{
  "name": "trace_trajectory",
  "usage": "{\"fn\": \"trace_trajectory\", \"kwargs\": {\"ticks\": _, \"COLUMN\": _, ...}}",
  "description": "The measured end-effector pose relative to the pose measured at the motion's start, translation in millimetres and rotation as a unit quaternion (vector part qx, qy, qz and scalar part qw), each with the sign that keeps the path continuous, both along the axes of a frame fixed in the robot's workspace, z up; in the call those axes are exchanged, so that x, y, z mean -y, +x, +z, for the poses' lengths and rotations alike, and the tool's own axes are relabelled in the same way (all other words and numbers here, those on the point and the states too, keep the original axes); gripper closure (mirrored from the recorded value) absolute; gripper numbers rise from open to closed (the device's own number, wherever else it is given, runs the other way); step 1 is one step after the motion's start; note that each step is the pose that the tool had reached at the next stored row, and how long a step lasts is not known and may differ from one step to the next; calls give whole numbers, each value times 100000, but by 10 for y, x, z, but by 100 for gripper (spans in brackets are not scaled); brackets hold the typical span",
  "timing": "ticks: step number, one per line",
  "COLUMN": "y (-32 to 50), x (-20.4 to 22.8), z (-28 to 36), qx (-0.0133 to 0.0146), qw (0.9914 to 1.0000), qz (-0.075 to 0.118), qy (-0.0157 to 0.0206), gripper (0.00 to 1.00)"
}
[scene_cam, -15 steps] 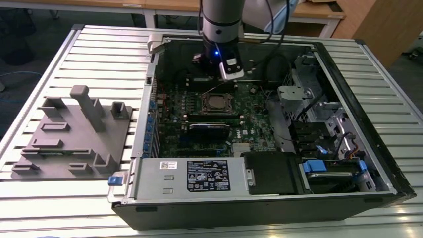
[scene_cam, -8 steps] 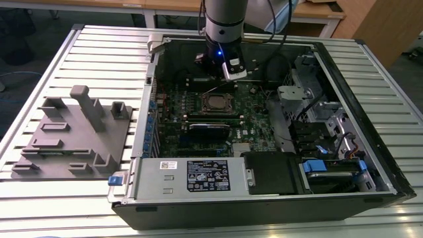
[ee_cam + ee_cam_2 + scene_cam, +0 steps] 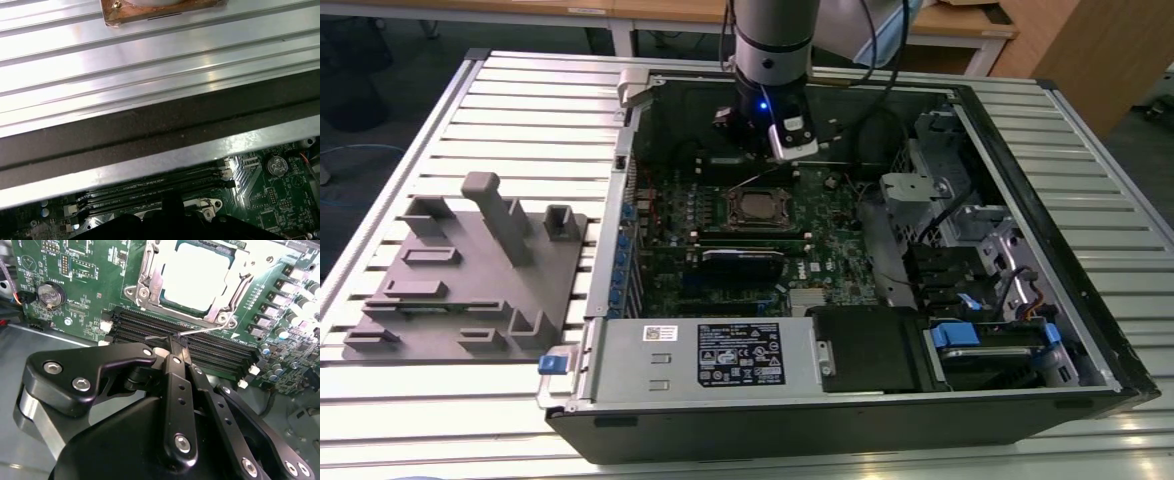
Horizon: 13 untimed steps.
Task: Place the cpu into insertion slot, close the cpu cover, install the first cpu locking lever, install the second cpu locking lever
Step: 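Install the first cpu locking lever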
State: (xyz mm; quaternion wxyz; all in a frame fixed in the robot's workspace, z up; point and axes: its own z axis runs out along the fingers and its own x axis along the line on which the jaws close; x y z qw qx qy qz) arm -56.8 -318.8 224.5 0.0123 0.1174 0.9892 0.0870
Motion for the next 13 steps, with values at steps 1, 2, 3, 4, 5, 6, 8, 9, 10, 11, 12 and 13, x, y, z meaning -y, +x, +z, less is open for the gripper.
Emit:
{"fn": "trace_trajectory", "kwargs": {"ticks": 1, "y": 0, "x": -5, "z": 0, "qx": 2, "qw": 100000, "qz": 0, "qy": 3, "gripper": 89}}
{"fn": "trace_trajectory", "kwargs": {"ticks": 2, "y": 0, "x": -8, "z": -1, "qx": 1, "qw": 100000, "qz": 2, "qy": 4, "gripper": 89}}
{"fn": "trace_trajectory", "kwargs": {"ticks": 3, "y": 0, "x": -8, "z": -1, "qx": 5, "qw": 100000, "qz": 8, "qy": 9, "gripper": 89}}
{"fn": "trace_trajectory", "kwargs": {"ticks": 4, "y": 0, "x": -8, "z": -1, "qx": -2, "qw": 100000, "qz": 11, "qy": -1, "gripper": 89}}
{"fn": "trace_trajectory", "kwargs": {"ticks": 5, "y": 0, "x": -9, "z": -5, "qx": 37, "qw": 100000, "qz": 5, "qy": 10, "gripper": 89}}
{"fn": "trace_trajectory", "kwargs": {"ticks": 6, "y": -1, "x": -10, "z": -8, "qx": 145, "qw": 100000, "qz": -9, "qy": 7, "gripper": 89}}
{"fn": "trace_trajectory", "kwargs": {"ticks": 8, "y": 0, "x": -10, "z": -17, "qx": 423, "qw": 99999, "qz": 0, "qy": 3, "gripper": 89}}
{"fn": "trace_trajectory", "kwargs": {"ticks": 9, "y": 0, "x": -10, "z": -23, "qx": 563, "qw": 99998, "qz": -2, "qy": 8, "gripper": 89}}
{"fn": "trace_trajectory", "kwargs": {"ticks": 10, "y": 0, "x": -10, "z": -30, "qx": 665, "qw": 99998, "qz": 1, "qy": 12, "gripper": 89}}
{"fn": "trace_trajectory", "kwargs": {"ticks": 11, "y": 0, "x": -10, "z": -37, "qx": 744, "qw": 99997, "qz": 3, "qy": 7, "gripper": 89}}
{"fn": "trace_trajectory", "kwargs": {"ticks": 12, "y": 0, "x": -10, "z": -47, "qx": 809, "qw": 99997, "qz": 2, "qy": 4, "gripper": 89}}
{"fn": "trace_trajectory", "kwargs": {"ticks": 13, "y": 0, "x": -10, "z": -57, "qx": 869, "qw": 99996, "qz": 1, "qy": 2, "gripper": 89}}
